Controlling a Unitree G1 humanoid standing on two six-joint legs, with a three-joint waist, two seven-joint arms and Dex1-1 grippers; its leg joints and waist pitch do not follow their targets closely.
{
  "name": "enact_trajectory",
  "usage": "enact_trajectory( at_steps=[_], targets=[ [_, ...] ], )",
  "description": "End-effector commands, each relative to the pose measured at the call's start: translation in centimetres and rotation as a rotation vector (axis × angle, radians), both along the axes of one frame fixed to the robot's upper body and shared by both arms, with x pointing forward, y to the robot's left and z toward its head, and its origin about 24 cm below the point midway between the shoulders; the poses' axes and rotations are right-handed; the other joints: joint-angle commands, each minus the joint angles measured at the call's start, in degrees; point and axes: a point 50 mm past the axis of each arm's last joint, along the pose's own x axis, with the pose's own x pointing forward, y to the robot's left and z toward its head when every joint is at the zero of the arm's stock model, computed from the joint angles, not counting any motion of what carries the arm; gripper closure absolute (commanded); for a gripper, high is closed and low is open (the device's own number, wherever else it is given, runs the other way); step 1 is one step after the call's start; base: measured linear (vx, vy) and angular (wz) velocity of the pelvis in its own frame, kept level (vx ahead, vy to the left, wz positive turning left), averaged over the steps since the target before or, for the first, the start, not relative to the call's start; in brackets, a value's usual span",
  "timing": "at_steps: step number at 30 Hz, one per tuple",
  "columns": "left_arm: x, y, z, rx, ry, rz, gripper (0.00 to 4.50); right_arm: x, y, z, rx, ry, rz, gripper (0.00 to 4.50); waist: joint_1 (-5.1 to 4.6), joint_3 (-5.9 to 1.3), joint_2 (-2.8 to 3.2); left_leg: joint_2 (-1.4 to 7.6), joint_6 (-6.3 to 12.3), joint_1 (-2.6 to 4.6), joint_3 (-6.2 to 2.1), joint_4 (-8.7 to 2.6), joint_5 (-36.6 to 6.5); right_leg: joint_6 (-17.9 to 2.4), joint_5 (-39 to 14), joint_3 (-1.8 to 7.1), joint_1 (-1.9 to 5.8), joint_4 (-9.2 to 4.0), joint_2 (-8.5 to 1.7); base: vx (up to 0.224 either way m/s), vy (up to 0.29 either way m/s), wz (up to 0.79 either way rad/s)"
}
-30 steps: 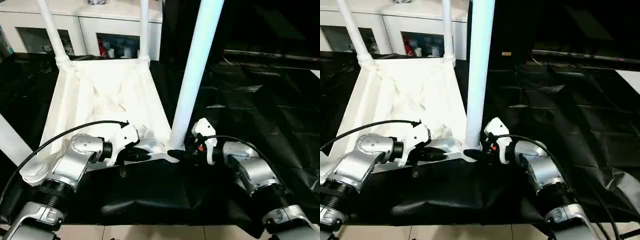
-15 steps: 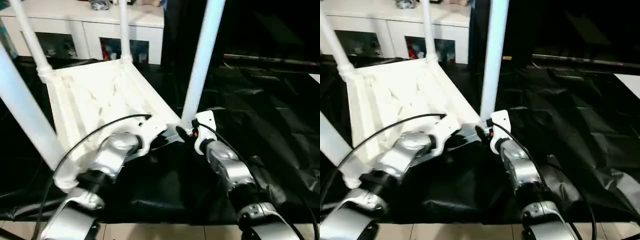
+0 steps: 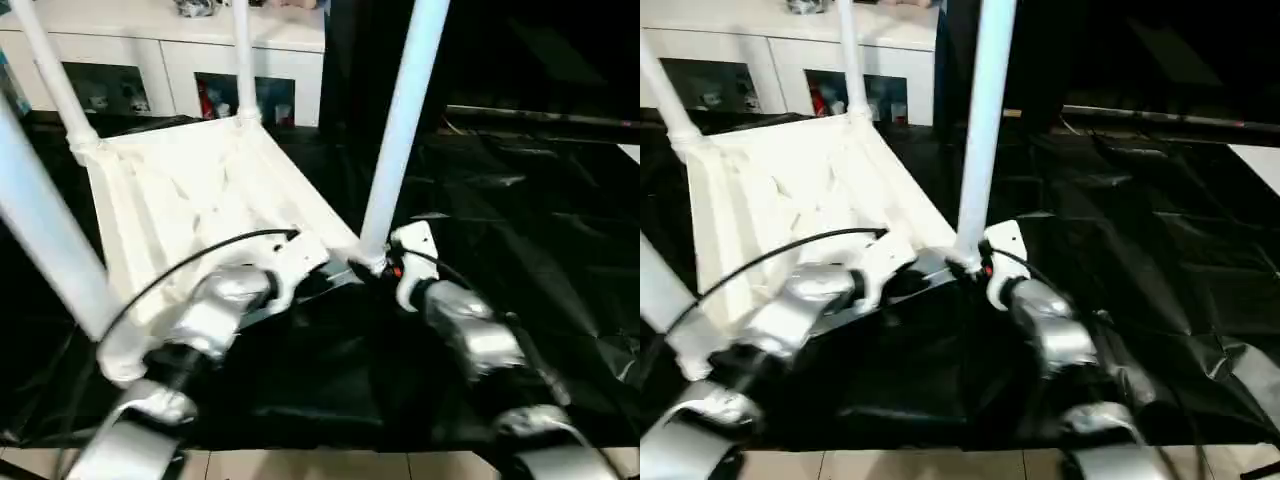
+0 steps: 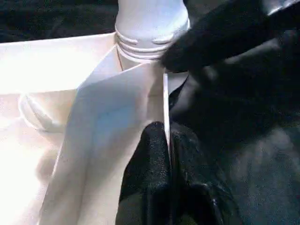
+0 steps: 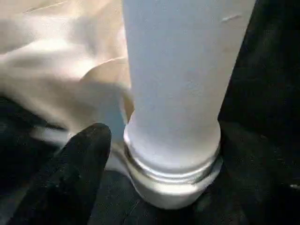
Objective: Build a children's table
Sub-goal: Rotate leg to tighten
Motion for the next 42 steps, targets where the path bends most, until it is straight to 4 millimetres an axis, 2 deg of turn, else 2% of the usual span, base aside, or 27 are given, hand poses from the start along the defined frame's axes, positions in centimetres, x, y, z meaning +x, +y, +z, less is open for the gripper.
enact_trajectory(
  at_steps=[1,4,6,9,13,17,20,25,26,28,31,34,35,36,37,38,39,42],
  targets=[
    [-1.6,-0.1,-0.1,-0.096,0.054,-0.138,4.50,-0.7,0.4,0.9,-0.003,-0.001,0.178,0.59,0.24,-2.38,-0.80,1.65,3.94,-0.86,-0.28,-3.18,-9.8,-6.5,-17.4,3.43,2.61,-4.98,-4.34,0.000,0.000,0.00],
    [-2.3,1.0,0.0,-0.087,0.085,-0.187,4.50,-1.1,-0.1,1.2,-0.028,-0.001,0.268,0.59,0.32,-2.53,-0.58,1.88,3.68,-0.61,-0.32,-3.19,-9.6,-7.3,-16.1,3.41,2.42,-4.74,-4.29,0.000,0.000,0.00],
    [-2.8,2.1,0.2,-0.080,0.117,-0.217,4.50,-1.5,-0.5,1.4,-0.048,-0.001,0.338,0.59,0.33,-2.77,-0.55,2.00,4.21,-0.84,-0.23,-2.98,-7.7,-9.0,-10.7,3.46,2.49,-3.99,-4.13,0.000,0.000,0.00],
    [-3.0,2.8,0.3,-0.076,0.127,-0.213,4.50,-1.6,-0.5,1.4,-0.056,0.010,0.362,0.59,0.23,-2.66,-0.57,1.83,4.66,-1.04,-0.09,-2.88,-6.7,-10.2,-8.3,3.43,2.45,-3.78,-4.03,0.000,0.000,0.00],
    [-2.9,3.2,0.3,-0.067,0.120,-0.195,4.50,-1.7,-0.2,1.2,-0.059,0.026,0.382,0.59,0.19,-2.61,-0.87,1.74,3.98,-1.05,-0.11,-2.87,-7.0,-9.9,-9.7,3.42,2.62,-3.90,-4.15,0.000,0.000,0.00],
    [-2.9,3.1,0.4,-0.070,0.119,-0.193,4.50,-1.8,-0.1,1.0,-0.060,0.034,0.388,0.99,0.21,-2.55,-0.86,1.81,3.41,-0.94,-0.14,-2.91,-7.4,-9.4,-11.1,3.46,2.57,-4.04,-4.20,0.000,0.000,0.00],
    [-2.9,3.0,0.4,-0.073,0.119,-0.193,4.50,-1.7,-0.1,1.0,-0.059,0.034,0.383,1.37,0.25,-2.62,-0.89,1.76,3.50,-0.98,-0.11,-2.82,-6.7,-9.6,-9.6,3.50,2.66,-3.84,-4.15,0.000,0.000,0.00],
    [-2.8,3.0,0.4,-0.073,0.118,-0.191,4.50,-1.7,-0.2,1.0,-0.049,0.032,0.374,1.70,0.25,-2.64,-0.94,1.72,3.59,-1.01,-0.11,-2.75,-6.5,-9.6,-9.6,3.48,2.71,-3.80,-4.13,0.000,0.000,0.00],
    [-2.8,3.0,0.4,-0.073,0.118,-0.190,4.50,-1.8,-0.3,1.0,-0.049,0.032,0.373,1.70,0.26,-2.64,-0.72,1.71,3.55,-1.00,-0.13,-2.75,-6.4,-9.6,-9.4,3.49,2.71,-3.76,-4.11,0.000,0.000,0.00],
    [-2.8,3.0,0.4,-0.077,0.116,-0.178,4.50,-1.8,-0.3,0.8,-0.047,0.034,0.359,1.72,0.23,-2.70,-0.83,1.72,3.58,-0.98,-0.12,-2.70,-6.1,-9.8,-8.7,3.48,2.73,-3.70,-4.08,0.000,0.000,0.00],
    [-2.3,2.7,0.1,-0.070,0.106,-0.124,4.50,-1.3,-0.3,0.3,-0.038,0.040,0.245,1.76,0.17,-2.61,-0.83,1.70,3.39,-0.97,-0.10,-2.73,-6.7,-9.9,-9.3,3.47,2.67,-3.78,-4.08,0.000,0.000,0.00],
    [-1.2,1.6,-0.5,-0.051,0.071,-0.014,4.50,-0.2,0.0,-0.9,-0.048,0.056,-0.020,1.77,-0.11,-2.35,-0.99,1.57,1.71,-0.88,-0.17,-2.95,-8.6,-8.4,-15.1,3.44,2.42,-4.47,-4.18,0.000,0.000,0.00],
    [-1.1,1.5,-0.5,-0.049,0.069,-0.007,4.50,-0.1,0.0,-1.0,-0.050,0.058,-0.037,1.77,-0.12,-2.35,-0.99,1.56,1.21,-0.85,-0.25,-2.98,-9.0,-7.8,-16.6,3.38,2.44,-4.59,-4.21,0.000,0.000,0.00],
    [-0.6,0.6,-0.8,-0.047,0.065,0.042,4.50,0.1,0.3,-1.5,-0.051,0.072,-0.155,1.78,-0.26,-2.31,-0.94,1.59,0.54,-0.86,-0.38,-3.09,-10.3,-7.0,-19.3,3.30,2.40,-4.82,-4.28,0.000,0.000,0.00],
    [-0.4,-0.1,-1.0,-0.043,0.059,0.069,4.50,0.2,0.5,-1.8,-0.053,0.082,-0.224,1.78,-0.30,-2.26,-0.88,1.56,0.19,-0.54,-0.29,-3.06,-11.0,-6.2,-20.8,3.45,2.01,-5.13,-4.31,0.000,0.000,0.00],
    [-0.1,-0.7,-1.2,-0.043,0.055,0.098,4.50,0.3,0.8,-2.0,-0.061,0.087,-0.276,1.78,-0.42,-2.01,-0.87,1.49,-0.05,-0.47,-0.32,-3.16,-12.2,-5.4,-23.1,3.45,1.85,-5.48,-4.29,0.000,0.000,0.00],
    [0.2,-1.8,-1.4,-0.046,0.056,0.133,4.50,0.4,1.3,-2.3,-0.073,0.095,-0.341,1.78,-0.34,-2.05,-0.94,1.42,-0.42,-0.15,-0.41,-3.19,-13.4,-4.3,-25.8,3.34,1.74,-5.83,-4.39,0.000,0.000,0.00],
    [0.4,-3.5,-1.6,-0.036,0.051,0.146,4.50,0.4,2.4,-2.4,-0.080,0.076,-0.375,1.78,-0.12,-2.20,-0.92,1.47,-0.14,-0.05,-0.49,-3.19,-13.9,-3.2,-25.9,3.35,1.70,-5.92,-4.45,0.000,0.000,0.00]
  ],
)
